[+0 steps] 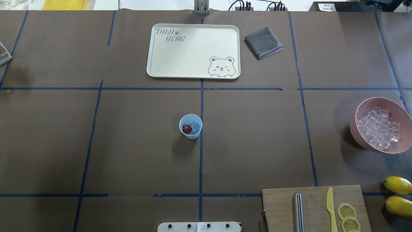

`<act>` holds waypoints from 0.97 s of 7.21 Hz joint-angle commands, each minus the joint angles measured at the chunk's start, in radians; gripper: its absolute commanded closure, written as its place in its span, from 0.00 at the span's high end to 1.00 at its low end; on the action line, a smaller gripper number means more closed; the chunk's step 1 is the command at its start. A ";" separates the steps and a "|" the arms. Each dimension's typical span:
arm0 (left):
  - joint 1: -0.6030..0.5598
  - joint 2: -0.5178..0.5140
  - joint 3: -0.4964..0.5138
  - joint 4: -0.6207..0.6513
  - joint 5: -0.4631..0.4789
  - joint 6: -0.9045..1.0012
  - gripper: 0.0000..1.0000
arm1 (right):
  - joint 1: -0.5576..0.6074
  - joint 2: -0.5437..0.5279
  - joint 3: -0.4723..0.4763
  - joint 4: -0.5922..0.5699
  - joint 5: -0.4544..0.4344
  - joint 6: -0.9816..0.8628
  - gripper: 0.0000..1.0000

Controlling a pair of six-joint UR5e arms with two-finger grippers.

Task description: Put ice and strawberries in cup

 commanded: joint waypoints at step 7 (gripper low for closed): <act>0.000 0.018 0.009 0.003 -0.004 0.002 1.00 | 0.037 0.017 0.027 -0.122 0.019 -0.006 1.00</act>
